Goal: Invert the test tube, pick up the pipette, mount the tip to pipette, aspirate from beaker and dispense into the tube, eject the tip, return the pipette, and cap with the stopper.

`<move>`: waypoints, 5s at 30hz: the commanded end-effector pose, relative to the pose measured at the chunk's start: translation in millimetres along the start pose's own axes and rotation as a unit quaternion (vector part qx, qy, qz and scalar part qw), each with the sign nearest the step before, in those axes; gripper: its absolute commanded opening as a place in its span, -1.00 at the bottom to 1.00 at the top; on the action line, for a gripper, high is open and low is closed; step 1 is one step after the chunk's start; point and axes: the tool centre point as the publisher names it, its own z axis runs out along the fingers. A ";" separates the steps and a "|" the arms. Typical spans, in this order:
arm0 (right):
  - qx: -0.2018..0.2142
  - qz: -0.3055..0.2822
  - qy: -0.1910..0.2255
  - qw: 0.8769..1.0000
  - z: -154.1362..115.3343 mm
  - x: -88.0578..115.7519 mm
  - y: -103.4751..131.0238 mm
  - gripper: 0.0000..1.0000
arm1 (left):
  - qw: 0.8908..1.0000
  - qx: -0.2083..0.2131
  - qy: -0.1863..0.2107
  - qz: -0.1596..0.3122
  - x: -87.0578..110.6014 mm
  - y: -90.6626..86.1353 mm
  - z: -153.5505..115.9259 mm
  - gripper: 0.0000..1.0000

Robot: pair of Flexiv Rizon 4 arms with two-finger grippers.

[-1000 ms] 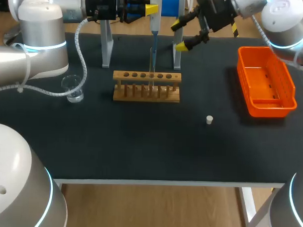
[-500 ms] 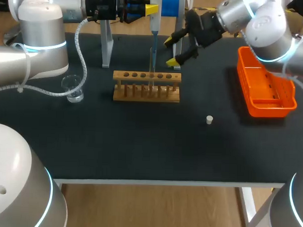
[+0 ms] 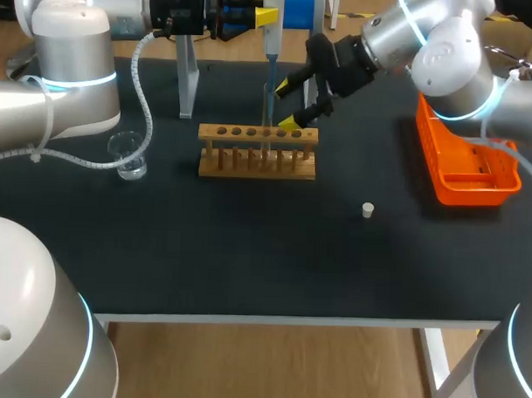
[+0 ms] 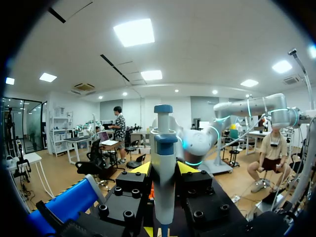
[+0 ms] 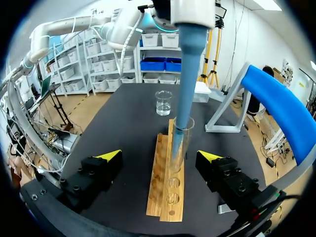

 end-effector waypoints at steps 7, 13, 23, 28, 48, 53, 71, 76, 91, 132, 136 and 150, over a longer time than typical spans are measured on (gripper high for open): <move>0.010 0.002 0.006 1.000 11.1 -1.2 -0.9 1.00 | 1.000 -0.001 -0.002 0.000 0.5 -0.9 0.8 -1.00; 0.010 0.002 0.006 1.000 11.1 -1.2 -0.9 1.00 | 1.000 -0.001 -0.002 0.000 0.5 -0.9 0.8 -1.00; 0.010 0.002 0.006 1.000 11.1 -1.2 -0.9 1.00 | 1.000 -0.001 -0.002 0.000 0.5 -0.9 0.8 -1.00; 0.010 0.002 0.006 1.000 11.1 -1.2 -0.9 1.00 | 1.000 -0.001 -0.001 0.000 0.9 -1.5 1.7 -1.00; 0.010 0.002 0.006 1.000 11.1 -1.2 -0.9 1.00 | 1.000 -0.011 -0.007 0.012 9.3 -13.4 6.9 -1.00; 0.010 0.002 0.006 1.000 11.1 -1.2 -0.9 1.00 | 1.000 -0.012 -0.007 0.014 9.3 -15.0 7.2 -1.00; 0.010 0.002 0.006 1.000 11.1 -1.2 -0.9 1.00 | 1.000 -0.011 -0.005 0.027 9.9 -25.8 7.0 -1.00; 0.010 0.002 0.006 1.000 11.1 -1.2 -0.9 1.00 | 0.999 -0.011 -0.006 0.030 10.8 -28.8 5.7 -1.00; 0.010 0.002 0.006 1.000 11.1 -1.2 -0.9 1.00 | 0.999 -0.023 -0.010 0.037 12.0 -39.8 4.6 -1.00; 0.010 0.002 0.006 1.000 11.1 -1.2 -0.9 1.00 | 0.997 -0.038 -0.012 0.066 24.0 -83.7 2.3 -1.00; 0.010 0.002 0.006 1.000 11.1 -1.2 -0.9 1.00 | 0.996 -0.045 -0.018 0.070 29.9 -89.3 -2.6 -1.00; 0.010 0.002 0.006 1.000 11.1 -1.2 -0.9 1.00 | 0.993 -0.003 -0.079 0.083 93.9 -52.8 -58.4 -1.00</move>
